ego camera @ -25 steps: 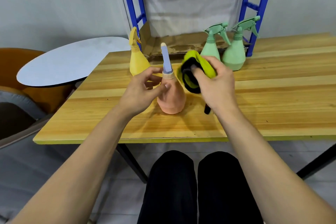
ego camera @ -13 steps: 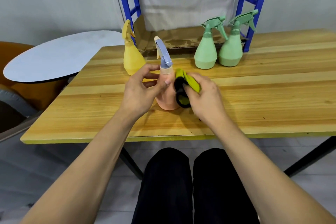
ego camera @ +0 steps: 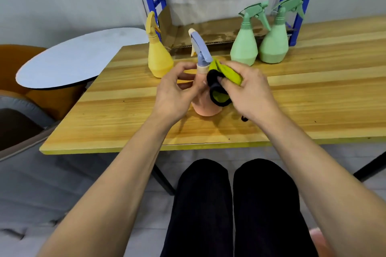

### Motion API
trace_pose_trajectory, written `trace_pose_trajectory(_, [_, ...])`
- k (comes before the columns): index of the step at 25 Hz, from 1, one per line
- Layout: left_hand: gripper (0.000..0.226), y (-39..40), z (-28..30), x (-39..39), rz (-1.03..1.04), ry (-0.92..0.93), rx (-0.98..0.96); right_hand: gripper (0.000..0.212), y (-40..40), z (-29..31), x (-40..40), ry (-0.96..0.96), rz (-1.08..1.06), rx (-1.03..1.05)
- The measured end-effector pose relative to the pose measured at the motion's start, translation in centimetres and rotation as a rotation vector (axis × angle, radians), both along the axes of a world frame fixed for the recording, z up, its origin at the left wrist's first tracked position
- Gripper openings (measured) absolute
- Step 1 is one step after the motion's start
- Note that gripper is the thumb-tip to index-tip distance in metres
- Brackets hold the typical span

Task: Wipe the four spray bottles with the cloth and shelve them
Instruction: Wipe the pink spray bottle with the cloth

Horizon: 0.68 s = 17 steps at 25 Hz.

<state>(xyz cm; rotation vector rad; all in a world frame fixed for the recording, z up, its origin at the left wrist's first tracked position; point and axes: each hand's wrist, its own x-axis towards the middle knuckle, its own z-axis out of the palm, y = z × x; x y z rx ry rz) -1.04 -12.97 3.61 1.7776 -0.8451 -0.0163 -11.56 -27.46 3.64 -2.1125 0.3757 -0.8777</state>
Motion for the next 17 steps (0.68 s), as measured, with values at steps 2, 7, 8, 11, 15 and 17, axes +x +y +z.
trace_pose_trajectory(2, [0.034, -0.2, 0.0, 0.1, 0.011, -0.032, -0.016, 0.038, 0.2, -0.1, 0.6, -0.075, 0.002, -0.023])
trace_pose_trajectory(7, [0.041, -0.7, -0.5, 0.6, 0.06, 0.001, -0.019, 0.054, -0.1, -4.8, -1.9, 0.192, -0.128, -0.166])
trace_pose_trajectory(8, [0.04, -0.9, -0.6, 0.3, 0.076, -0.007, -0.025, 0.056, -0.3, -5.1, -2.0, 0.203, -0.129, -0.173])
trace_pose_trajectory(11, [0.037, -2.2, -1.2, -0.2, 0.123, -0.034, -0.034, 0.059, -0.1, -5.0, -1.9, 0.152, -0.108, -0.117])
trace_pose_trajectory(15, [0.04, -4.0, -1.1, -0.5, 0.233, 0.04, -0.073, 0.053, -0.1, -5.1, -2.3, 0.09, -0.135, -0.054])
trace_pose_trajectory(17, [0.047, -4.5, -1.5, -0.7, 0.281, 0.043, -0.09, 0.052, -0.3, -5.3, -2.4, 0.072, -0.161, -0.052])
